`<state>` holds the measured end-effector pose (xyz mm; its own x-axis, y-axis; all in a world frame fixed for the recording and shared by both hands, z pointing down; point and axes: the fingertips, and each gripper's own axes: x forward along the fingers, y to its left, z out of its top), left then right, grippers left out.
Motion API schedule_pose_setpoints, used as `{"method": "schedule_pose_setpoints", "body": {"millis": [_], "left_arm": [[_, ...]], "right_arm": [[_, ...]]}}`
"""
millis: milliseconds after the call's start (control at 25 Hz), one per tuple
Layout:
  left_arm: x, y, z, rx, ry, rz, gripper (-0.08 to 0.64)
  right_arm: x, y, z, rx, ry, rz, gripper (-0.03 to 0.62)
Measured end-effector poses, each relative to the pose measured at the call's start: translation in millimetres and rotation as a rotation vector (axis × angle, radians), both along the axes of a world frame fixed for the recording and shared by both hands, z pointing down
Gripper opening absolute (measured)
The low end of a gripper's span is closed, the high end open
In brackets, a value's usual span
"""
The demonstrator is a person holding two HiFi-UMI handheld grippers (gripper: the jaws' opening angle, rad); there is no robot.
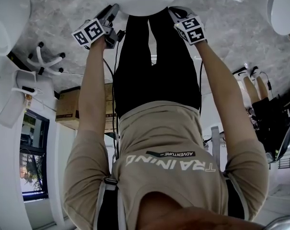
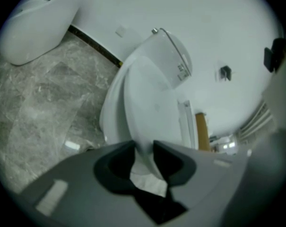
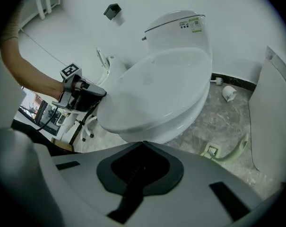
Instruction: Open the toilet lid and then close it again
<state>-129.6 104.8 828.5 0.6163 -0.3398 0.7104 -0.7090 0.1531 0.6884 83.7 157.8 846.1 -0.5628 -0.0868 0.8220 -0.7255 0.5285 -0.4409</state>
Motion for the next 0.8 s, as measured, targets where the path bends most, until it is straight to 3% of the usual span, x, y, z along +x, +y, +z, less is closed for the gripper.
{"method": "schedule_pose_setpoints", "body": {"millis": [440, 600, 800], "left_arm": [[8.7, -16.4, -40.4, 0.085, 0.036, 0.066, 0.127], [12.6, -20.2, -50.5, 0.114, 0.028, 0.103, 0.137], [12.1, -33.0, -75.0, 0.157, 0.079, 0.095, 0.144]], "right_arm": [[-19.4, -32.1, -19.8, 0.123, -0.047, 0.005, 0.014], [-20.2, -38.5, -32.0, 0.194, -0.050, -0.020, 0.014], [-21.5, -53.7, -62.6, 0.292, -0.060, -0.073, 0.014]]}}
